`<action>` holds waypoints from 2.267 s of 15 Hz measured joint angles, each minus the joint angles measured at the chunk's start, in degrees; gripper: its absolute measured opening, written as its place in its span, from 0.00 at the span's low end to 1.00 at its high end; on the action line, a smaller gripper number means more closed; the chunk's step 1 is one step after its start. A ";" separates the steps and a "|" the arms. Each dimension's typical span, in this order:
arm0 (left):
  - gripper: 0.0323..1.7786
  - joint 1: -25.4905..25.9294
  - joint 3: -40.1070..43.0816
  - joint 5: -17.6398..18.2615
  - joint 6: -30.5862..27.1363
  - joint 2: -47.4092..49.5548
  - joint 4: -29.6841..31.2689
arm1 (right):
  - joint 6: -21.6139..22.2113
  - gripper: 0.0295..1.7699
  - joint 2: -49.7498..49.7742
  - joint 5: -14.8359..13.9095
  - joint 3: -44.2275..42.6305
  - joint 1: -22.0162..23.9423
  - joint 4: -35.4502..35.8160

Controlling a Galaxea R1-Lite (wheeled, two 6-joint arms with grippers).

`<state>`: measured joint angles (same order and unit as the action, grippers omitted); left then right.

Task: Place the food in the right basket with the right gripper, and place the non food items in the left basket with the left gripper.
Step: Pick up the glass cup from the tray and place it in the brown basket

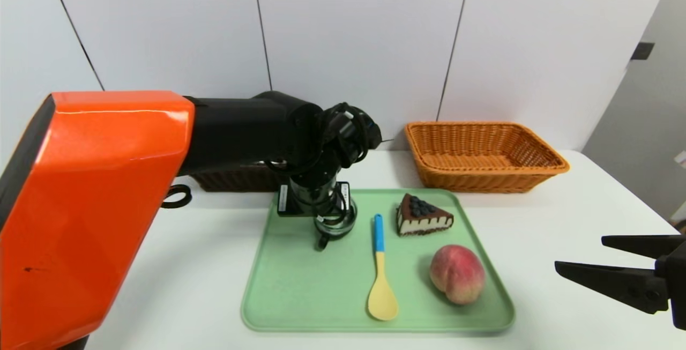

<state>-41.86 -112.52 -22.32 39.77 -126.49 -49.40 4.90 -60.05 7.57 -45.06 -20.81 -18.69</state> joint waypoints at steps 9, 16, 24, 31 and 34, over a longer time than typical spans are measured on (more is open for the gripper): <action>0.04 -3.69 0.06 -0.05 -7.17 14.73 -3.99 | 0.02 0.96 0.32 0.00 0.02 0.00 0.00; 0.04 11.33 -0.49 -0.09 -25.44 18.69 4.41 | 0.02 0.96 1.05 0.02 0.27 0.00 -0.05; 0.04 25.50 -0.85 -0.02 -38.86 8.74 22.55 | -0.09 0.96 1.23 0.11 0.41 0.00 0.00; 0.04 28.70 -1.04 0.44 -37.97 3.01 23.95 | -0.05 0.96 1.89 0.02 1.01 0.00 -0.07; 0.04 28.86 -1.05 0.41 -37.97 1.82 24.04 | -0.05 0.96 2.23 0.02 1.29 0.02 0.00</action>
<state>-13.01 -113.57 -21.91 1.79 -124.67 -25.36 4.85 -57.82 7.59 -43.76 -20.78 -18.69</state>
